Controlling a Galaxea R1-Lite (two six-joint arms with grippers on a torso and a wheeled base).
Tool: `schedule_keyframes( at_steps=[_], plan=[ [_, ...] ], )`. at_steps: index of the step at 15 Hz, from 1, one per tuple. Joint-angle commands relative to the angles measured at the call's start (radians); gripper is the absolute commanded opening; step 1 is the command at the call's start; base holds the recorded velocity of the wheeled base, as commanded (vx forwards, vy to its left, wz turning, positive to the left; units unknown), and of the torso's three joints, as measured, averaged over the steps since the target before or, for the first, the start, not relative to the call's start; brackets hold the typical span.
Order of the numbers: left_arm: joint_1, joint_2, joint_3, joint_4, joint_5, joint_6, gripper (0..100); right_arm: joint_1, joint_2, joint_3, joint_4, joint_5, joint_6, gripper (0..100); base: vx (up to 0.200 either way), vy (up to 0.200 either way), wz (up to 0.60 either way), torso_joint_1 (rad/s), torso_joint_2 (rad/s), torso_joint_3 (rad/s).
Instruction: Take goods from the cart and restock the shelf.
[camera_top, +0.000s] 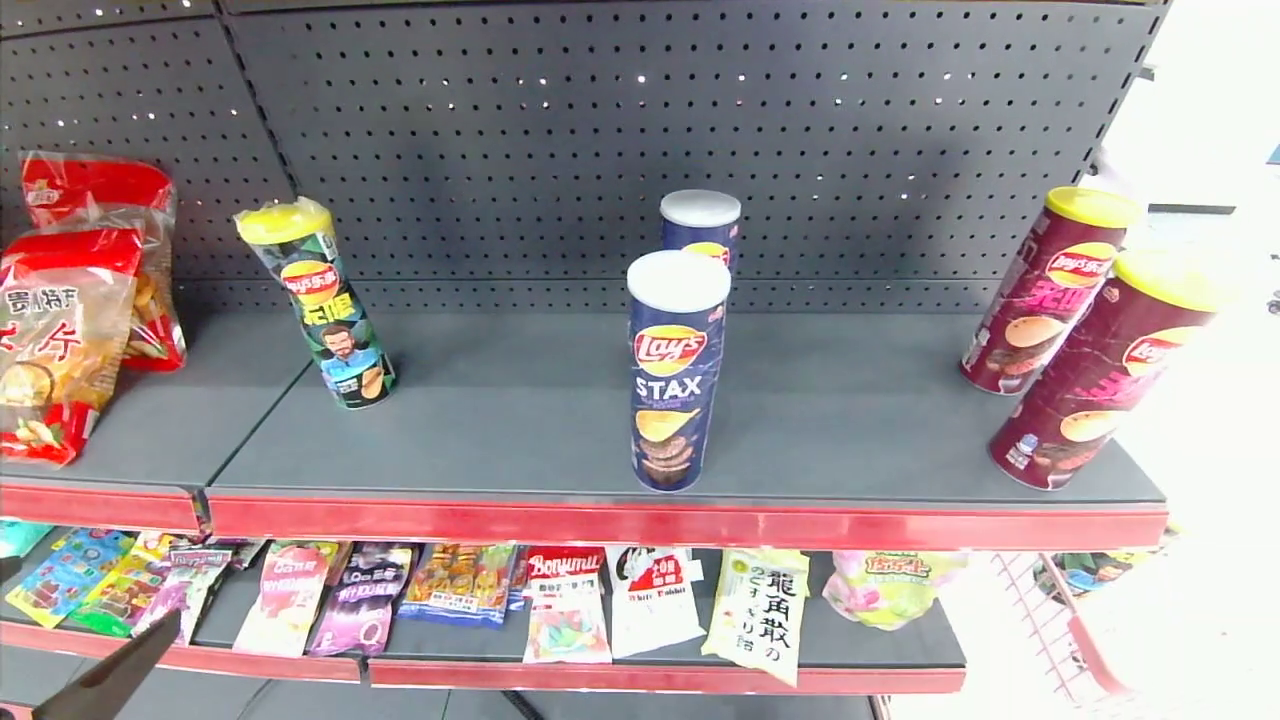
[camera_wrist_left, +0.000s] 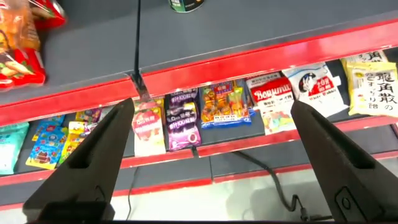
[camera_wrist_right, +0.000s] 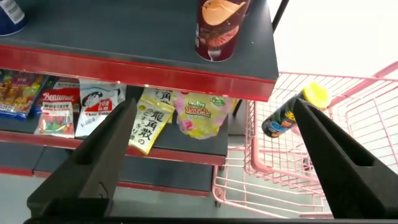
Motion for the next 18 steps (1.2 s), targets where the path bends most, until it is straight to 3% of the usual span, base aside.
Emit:
schedule_keyframes(
  at_steps=[1,18],
  plan=[
    [-0.002,0.002,0.003,0.0,-0.001,0.001,100,0.0,0.007,0.0,0.0,0.001,-0.001,100,0.0,-0.2,0.0,0.022,0.0,-0.002],
    [0.0,-0.023,-0.002,-0.001,-0.001,0.01,100,0.003,0.043,0.011,-0.003,0.004,-0.021,100,0.0,-0.2,0.0,0.003,0.0,0.002]
  ],
)
